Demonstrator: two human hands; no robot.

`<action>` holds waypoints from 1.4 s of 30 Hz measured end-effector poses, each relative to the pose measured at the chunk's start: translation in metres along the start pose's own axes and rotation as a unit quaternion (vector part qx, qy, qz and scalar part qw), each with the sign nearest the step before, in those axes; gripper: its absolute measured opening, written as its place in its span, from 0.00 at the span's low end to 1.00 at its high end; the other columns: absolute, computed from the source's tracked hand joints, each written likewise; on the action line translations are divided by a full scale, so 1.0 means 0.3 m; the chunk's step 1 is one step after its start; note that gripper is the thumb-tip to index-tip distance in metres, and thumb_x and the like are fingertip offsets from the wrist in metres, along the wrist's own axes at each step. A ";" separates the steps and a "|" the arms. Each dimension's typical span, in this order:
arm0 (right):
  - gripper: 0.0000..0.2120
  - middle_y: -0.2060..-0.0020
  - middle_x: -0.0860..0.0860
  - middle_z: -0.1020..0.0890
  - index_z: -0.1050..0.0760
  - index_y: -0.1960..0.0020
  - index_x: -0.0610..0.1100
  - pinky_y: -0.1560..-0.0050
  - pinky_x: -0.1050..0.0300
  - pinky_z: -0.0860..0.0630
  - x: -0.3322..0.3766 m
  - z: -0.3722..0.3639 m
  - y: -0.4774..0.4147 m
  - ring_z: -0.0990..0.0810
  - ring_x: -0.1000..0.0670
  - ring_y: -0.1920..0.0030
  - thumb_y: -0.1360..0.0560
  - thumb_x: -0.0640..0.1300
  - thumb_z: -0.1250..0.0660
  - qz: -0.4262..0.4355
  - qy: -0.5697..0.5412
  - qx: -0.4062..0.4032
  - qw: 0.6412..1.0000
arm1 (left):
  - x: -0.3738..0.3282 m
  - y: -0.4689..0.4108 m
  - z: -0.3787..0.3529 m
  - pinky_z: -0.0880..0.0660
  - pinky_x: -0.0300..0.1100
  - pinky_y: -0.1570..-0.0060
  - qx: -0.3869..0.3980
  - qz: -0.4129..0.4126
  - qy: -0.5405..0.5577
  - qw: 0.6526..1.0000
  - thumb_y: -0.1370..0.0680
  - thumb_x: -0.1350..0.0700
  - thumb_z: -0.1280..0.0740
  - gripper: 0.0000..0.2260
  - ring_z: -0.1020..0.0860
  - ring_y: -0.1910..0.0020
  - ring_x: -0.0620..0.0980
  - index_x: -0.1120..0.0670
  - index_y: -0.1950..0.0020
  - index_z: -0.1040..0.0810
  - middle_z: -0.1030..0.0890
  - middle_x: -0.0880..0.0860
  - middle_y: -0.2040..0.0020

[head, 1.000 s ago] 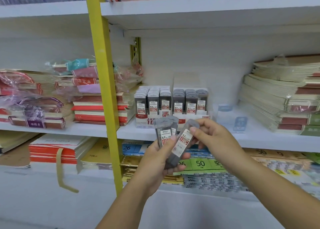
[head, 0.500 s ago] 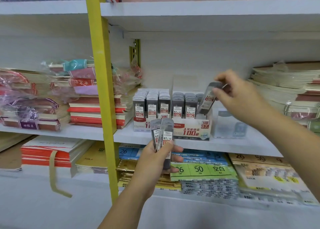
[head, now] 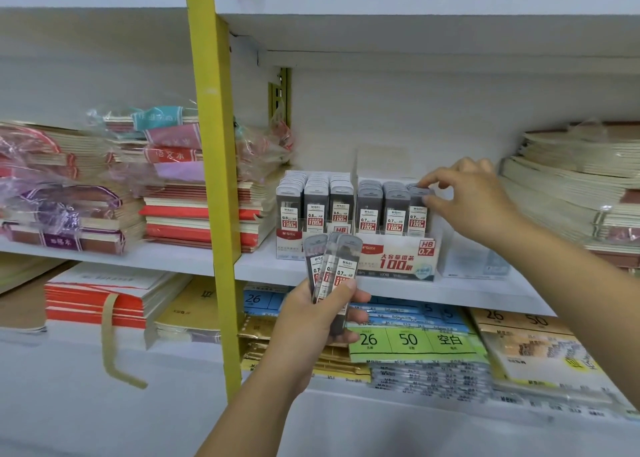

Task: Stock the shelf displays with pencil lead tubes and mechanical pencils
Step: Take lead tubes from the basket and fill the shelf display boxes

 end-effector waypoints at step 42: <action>0.04 0.58 0.56 0.27 0.23 0.51 0.59 0.52 0.56 0.38 0.023 0.036 0.036 0.34 0.51 0.48 0.25 0.52 0.32 0.023 -0.072 -0.012 0.997 | -0.006 0.018 -0.046 0.16 0.42 0.59 0.032 0.011 0.033 0.999 0.20 0.46 0.37 0.11 0.14 0.51 0.50 0.46 0.40 0.23 0.13 0.51 0.49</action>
Point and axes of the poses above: each hand's wrist, its own y-axis away from the middle knuckle, its own z-axis out of the back of the hand, x = y × z, the point moved 8 cm from there along -y, towards the middle knuckle
